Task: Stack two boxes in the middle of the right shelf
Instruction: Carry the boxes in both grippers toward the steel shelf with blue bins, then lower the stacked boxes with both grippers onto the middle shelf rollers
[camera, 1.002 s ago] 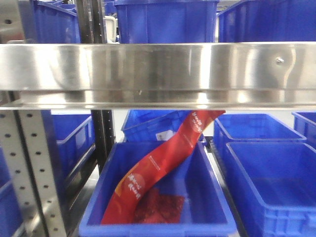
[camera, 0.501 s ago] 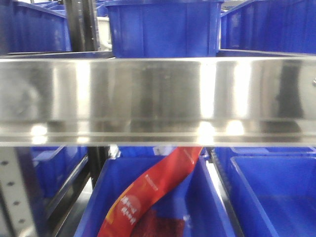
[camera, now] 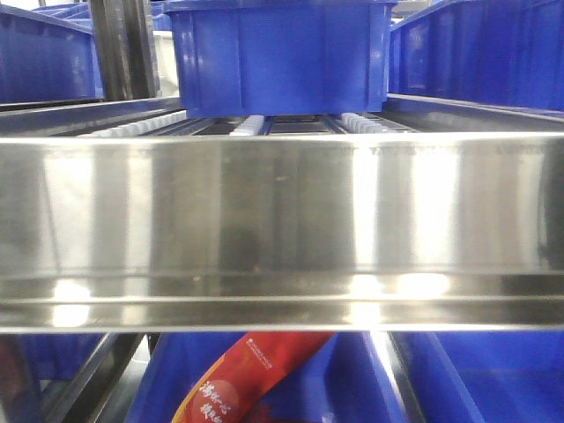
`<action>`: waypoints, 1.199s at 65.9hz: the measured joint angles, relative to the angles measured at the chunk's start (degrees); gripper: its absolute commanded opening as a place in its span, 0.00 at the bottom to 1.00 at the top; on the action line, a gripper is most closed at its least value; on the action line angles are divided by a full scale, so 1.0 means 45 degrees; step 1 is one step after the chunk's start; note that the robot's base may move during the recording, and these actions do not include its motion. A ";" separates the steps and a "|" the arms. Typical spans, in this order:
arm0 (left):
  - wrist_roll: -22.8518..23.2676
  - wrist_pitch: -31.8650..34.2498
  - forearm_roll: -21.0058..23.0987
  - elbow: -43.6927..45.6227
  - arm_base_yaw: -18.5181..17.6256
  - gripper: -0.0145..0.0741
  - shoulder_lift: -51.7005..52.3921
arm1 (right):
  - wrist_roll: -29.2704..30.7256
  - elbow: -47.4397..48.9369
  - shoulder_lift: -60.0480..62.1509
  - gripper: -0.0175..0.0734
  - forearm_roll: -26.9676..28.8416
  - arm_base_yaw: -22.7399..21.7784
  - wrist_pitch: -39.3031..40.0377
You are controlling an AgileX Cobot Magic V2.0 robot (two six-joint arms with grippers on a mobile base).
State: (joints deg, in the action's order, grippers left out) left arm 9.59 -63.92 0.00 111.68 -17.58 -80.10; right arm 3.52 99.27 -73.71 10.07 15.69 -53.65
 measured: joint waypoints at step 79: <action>0.0000 0.0000 0.0000 0.0000 0.0000 0.04 0.0000 | 0.0000 0.0000 0.0000 0.02 0.0000 0.0000 0.0000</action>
State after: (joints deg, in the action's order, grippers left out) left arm 9.59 -63.92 0.00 111.68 -17.58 -80.10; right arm 3.52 99.27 -73.71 10.07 15.69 -53.65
